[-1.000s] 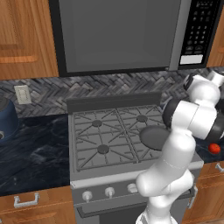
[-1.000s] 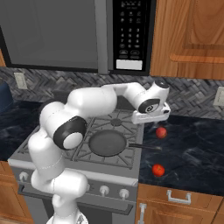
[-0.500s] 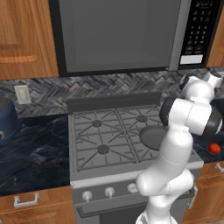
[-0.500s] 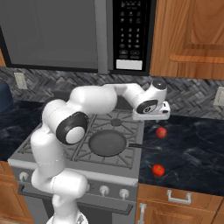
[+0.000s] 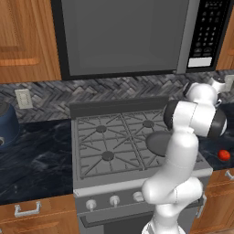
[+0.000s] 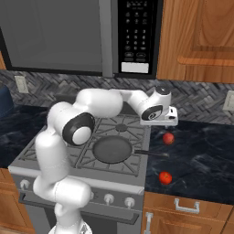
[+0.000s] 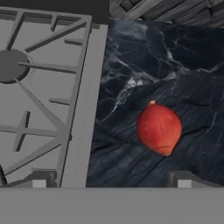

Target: Place the pan on the front right burner on the stove. Then place the tomato and the onion in the pan and turn on the front right burner.

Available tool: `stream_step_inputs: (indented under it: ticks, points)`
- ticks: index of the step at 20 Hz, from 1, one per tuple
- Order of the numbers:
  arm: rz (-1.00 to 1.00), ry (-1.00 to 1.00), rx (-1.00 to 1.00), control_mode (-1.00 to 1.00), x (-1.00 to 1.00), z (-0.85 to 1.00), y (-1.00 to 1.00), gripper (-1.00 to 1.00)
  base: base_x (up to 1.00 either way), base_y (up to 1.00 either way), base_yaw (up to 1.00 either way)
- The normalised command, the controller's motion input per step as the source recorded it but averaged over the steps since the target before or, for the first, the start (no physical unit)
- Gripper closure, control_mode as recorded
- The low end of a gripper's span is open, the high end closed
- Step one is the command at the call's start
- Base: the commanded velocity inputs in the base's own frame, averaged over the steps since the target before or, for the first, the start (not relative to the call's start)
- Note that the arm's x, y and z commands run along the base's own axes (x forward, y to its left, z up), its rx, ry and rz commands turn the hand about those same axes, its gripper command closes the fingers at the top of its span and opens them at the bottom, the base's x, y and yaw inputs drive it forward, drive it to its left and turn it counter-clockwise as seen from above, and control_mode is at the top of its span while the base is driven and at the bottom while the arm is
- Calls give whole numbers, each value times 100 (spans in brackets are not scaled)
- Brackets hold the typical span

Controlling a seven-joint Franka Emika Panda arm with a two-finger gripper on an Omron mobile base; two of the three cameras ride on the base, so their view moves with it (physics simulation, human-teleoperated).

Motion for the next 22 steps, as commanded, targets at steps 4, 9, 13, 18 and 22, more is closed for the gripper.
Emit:
stream_step_inputs:
  ticks: [4,9,13,18,22]
  points:
    - [-8,0,0,-100,23,-9,-14,-100,0,0,0]
    - [-5,0,0,-100,6,-17,-21,-100,0,0,0]
    - [-4,0,0,-100,2,-19,-28,-100,0,0,0]
    - [-3,0,0,-100,9,-14,-20,-100,0,0,0]
    - [-3,0,0,-100,17,-12,-19,-100,0,0,0]
